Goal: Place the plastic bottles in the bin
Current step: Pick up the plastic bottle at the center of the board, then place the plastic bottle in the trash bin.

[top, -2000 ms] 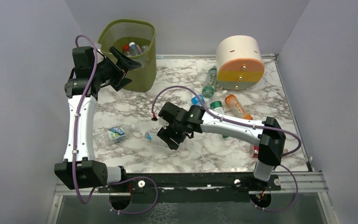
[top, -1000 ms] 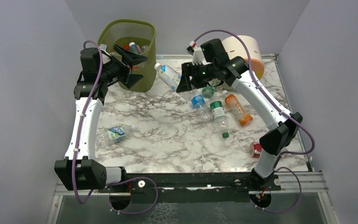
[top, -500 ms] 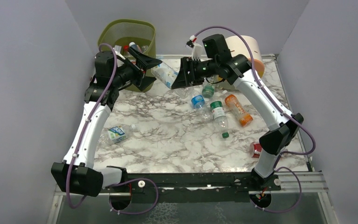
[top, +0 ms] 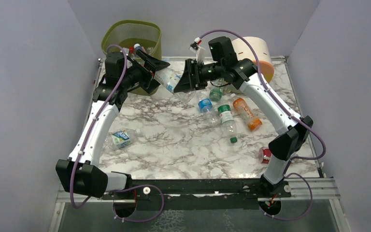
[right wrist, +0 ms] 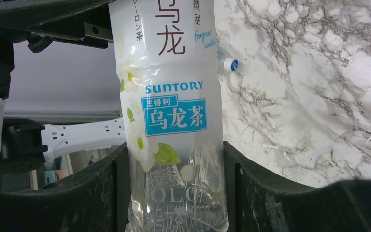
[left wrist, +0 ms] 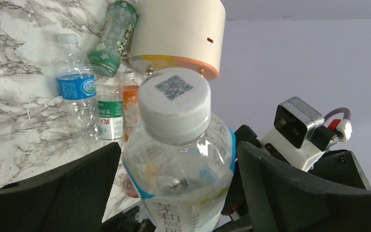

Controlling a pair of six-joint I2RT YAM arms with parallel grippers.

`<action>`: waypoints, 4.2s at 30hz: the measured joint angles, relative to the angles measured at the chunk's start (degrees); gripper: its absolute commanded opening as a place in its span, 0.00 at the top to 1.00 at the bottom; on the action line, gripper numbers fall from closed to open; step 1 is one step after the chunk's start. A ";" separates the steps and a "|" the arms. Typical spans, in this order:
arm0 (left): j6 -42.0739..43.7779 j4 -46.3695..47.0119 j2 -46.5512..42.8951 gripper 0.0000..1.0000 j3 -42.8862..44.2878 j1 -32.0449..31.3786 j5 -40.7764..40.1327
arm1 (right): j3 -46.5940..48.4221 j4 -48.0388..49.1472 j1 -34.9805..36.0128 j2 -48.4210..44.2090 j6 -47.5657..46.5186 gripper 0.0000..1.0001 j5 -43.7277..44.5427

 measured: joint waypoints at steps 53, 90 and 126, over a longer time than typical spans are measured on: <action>6.73 -2.19 30.49 0.41 39.28 6.51 -0.24 | -13.07 -2.23 0.00 -19.65 2.60 0.01 -1.11; 5.44 18.80 44.52 0.12 51.36 20.65 -9.40 | -15.82 -2.19 0.00 -19.63 2.56 0.00 -2.67; 6.29 9.49 15.87 0.01 23.50 20.68 -3.08 | -20.09 -0.44 0.00 -18.51 2.45 0.01 -4.28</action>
